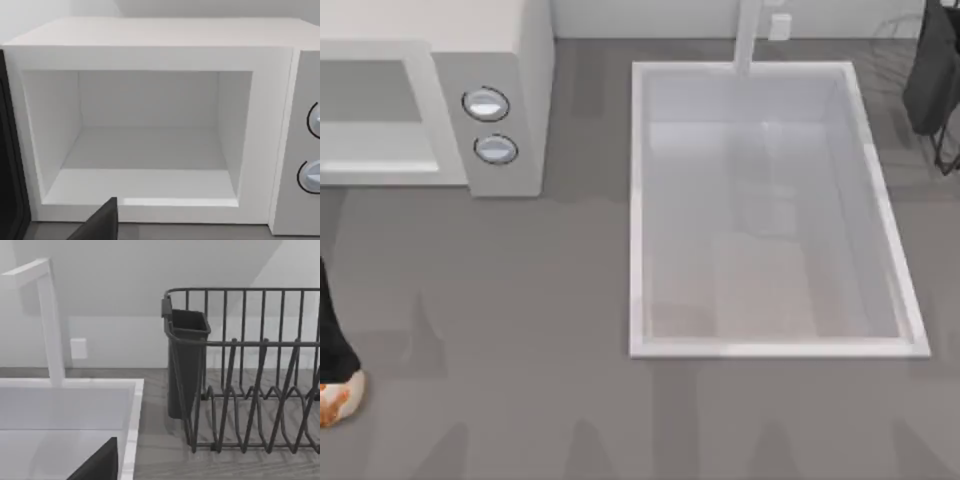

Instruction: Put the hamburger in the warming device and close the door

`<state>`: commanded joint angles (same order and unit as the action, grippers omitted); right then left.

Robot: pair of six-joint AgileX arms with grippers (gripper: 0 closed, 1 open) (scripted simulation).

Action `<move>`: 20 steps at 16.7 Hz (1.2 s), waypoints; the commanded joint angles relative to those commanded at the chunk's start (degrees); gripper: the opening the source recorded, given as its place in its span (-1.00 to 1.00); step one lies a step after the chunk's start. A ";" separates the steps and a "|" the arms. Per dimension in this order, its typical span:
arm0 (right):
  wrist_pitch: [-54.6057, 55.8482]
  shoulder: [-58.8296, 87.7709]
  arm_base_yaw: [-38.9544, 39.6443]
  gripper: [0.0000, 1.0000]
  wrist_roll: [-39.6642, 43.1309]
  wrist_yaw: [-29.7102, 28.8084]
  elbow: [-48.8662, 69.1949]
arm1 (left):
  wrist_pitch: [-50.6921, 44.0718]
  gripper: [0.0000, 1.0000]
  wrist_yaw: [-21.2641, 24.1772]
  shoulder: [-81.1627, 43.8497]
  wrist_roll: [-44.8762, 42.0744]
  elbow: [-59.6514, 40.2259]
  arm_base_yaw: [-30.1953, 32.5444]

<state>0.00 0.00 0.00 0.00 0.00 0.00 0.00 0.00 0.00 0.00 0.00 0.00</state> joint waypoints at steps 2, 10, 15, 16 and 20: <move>0.00 0.00 0.00 1.00 0.00 0.00 0.00 | -0.04 1.00 0.00 -0.05 0.00 -0.05 0.00; 0.00 0.00 0.00 1.00 0.00 0.00 0.00 | -14.91 1.00 0.06 -21.94 1.52 -15.09 -1.05; 0.00 0.00 0.00 1.00 0.00 0.00 0.00 | -30.95 1.00 -0.03 -50.18 2.90 -29.86 -2.20; 0.00 0.00 0.00 1.00 0.00 0.00 0.00 | -34.13 1.00 -0.02 -55.16 3.16 -32.73 -2.39; 0.00 0.00 0.00 1.00 0.00 0.00 0.00 | -45.36 1.00 0.01 -73.02 4.17 -43.16 -3.11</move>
<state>0.00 0.00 0.00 0.00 0.00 0.00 -45.36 0.01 -73.02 4.17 -43.16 -3.11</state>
